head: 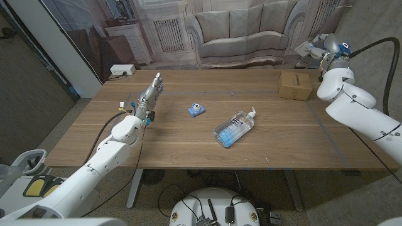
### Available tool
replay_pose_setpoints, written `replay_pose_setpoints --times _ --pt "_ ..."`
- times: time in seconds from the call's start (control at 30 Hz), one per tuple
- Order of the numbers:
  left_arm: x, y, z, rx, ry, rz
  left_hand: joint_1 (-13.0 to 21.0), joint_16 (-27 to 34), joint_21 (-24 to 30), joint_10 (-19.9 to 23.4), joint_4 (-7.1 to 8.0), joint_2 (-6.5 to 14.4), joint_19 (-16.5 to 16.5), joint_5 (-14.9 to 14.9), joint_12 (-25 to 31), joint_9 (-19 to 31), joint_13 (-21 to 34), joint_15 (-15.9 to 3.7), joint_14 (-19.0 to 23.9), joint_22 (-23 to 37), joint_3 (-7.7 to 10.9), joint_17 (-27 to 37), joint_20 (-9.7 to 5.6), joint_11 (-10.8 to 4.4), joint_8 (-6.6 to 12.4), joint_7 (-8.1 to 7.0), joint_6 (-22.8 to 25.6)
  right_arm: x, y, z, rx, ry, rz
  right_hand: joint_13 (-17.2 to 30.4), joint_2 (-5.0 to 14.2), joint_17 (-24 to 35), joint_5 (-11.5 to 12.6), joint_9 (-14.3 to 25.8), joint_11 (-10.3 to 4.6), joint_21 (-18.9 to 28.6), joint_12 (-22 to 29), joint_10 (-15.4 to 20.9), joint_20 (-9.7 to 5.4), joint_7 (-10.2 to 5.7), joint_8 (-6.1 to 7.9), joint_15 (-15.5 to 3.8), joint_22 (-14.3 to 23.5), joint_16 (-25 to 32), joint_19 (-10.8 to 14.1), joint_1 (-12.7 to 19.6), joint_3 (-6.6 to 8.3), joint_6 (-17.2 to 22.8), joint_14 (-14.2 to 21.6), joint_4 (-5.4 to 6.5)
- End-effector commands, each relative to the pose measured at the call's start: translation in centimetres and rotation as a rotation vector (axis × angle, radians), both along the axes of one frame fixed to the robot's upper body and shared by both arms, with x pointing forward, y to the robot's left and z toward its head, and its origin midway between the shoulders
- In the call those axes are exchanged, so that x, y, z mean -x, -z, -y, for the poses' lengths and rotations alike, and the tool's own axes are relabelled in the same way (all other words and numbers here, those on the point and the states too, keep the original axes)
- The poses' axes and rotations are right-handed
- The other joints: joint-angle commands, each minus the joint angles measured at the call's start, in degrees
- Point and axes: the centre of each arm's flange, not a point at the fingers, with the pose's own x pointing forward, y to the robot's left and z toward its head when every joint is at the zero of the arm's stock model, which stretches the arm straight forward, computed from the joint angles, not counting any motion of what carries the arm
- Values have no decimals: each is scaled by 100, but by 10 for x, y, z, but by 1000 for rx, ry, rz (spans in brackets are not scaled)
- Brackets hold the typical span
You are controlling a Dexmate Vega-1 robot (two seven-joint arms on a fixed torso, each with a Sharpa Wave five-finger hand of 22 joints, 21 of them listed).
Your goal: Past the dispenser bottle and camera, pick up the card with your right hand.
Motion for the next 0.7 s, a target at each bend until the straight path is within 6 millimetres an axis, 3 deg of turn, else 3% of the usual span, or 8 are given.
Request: replay_pose_setpoints --times 0.03,0.47,0.7 --pt "-3 -3 -2 -9 5 -5 42 -18 -23 12 -8 21 -46 29 -18 21 10 -14 -28 25 -25 17 -94 -20 -8 19 25 8 -3 -1 -16 -3 14 17 40 7 -15 17 20 21 -12 36 -289 13 35 -749 16 -26 -21 2 34 55 35 -24" --pt "-3 -11 -6 -24 1 -8 65 -20 -26 10 -15 38 -53 29 -19 21 10 -13 -34 25 -28 16 -88 -7 -8 18 25 6 -3 -4 -40 -17 31 22 36 5 -28 6 37 37 -28 45 -280 17 69 -741 9 -27 -28 -9 37 55 40 -24" --pt "-4 -14 -8 -28 10 0 77 -20 -25 10 -18 46 -53 28 -19 21 10 -15 -34 25 -31 16 -83 -23 -9 20 21 9 -8 -15 -39 -12 39 24 37 3 -32 -1 18 44 -38 43 -278 10 82 -739 5 -30 -32 -15 39 51 40 -22"
